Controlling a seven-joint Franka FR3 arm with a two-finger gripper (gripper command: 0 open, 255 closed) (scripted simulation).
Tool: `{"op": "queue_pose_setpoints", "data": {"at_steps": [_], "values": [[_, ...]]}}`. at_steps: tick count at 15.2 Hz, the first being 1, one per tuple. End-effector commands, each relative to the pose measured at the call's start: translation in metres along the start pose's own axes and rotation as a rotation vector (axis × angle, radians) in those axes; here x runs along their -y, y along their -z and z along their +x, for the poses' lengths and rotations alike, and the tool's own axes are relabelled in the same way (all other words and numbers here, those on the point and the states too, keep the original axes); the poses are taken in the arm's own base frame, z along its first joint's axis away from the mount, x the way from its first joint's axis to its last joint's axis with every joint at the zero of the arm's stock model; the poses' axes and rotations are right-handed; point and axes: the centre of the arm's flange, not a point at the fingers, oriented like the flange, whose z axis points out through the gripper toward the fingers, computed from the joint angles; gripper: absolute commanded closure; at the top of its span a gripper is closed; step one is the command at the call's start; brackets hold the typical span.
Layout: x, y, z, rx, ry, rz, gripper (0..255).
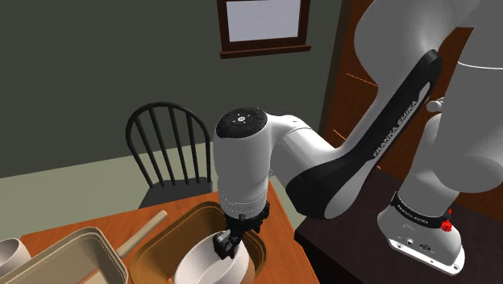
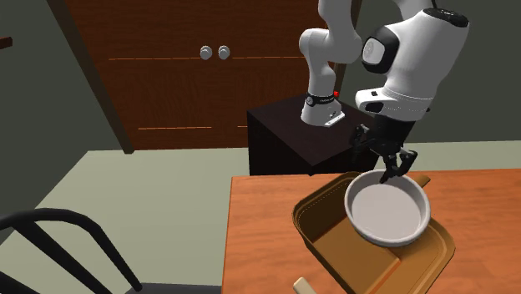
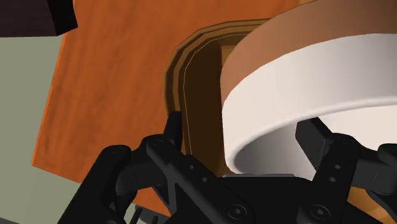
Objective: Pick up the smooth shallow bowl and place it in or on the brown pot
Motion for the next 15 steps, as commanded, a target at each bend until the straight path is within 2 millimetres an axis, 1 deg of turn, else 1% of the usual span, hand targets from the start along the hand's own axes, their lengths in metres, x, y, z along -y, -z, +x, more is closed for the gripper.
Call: {"op": "queue_pose_setpoints", "data": {"at_steps": [1,3,6,7,15], "values": [[0.000,0.000,-0.001,0.000,0.001,0.000,0],[0.001,0.000,0.000,0.000,0.001,0.000,0],[0.001,0.039,0.000,0.000,0.001,0.000,0],[0.001,0.050,0.000,0.000,0.001,0.000,0],[0.001,0.050,0.000,0.000,0.001,0.000,0]]}}
